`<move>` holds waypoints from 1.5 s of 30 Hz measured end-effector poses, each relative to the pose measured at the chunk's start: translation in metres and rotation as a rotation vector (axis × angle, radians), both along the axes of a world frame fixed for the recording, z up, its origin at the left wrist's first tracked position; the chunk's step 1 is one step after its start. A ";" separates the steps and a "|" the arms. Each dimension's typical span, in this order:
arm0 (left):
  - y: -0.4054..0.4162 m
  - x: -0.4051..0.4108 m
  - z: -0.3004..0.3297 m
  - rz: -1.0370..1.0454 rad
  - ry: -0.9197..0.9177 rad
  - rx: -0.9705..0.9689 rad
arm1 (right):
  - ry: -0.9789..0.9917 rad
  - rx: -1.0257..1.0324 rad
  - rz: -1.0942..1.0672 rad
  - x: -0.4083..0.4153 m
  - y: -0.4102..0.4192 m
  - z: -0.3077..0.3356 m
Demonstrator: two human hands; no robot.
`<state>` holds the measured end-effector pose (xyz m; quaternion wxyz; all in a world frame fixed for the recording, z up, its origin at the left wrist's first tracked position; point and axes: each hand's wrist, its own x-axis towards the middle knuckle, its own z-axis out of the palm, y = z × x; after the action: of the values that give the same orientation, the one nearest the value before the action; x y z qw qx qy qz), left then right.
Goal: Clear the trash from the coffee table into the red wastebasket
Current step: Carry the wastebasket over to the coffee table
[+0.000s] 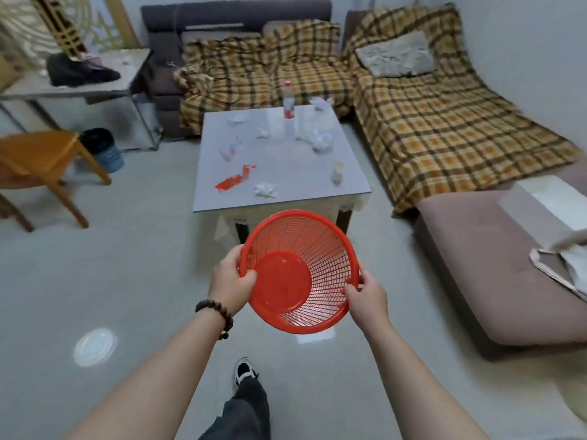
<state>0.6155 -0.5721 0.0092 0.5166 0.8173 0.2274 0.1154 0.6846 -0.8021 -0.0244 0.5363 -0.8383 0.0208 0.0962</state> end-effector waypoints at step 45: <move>0.473 0.346 -0.084 0.614 0.205 0.127 | 0.259 -0.096 0.482 0.432 0.531 -0.099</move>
<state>0.9613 -0.0990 -0.0748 0.3800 0.7486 0.5064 0.1968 1.1165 -0.2707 -0.1233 0.4504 -0.8242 -0.1066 0.3263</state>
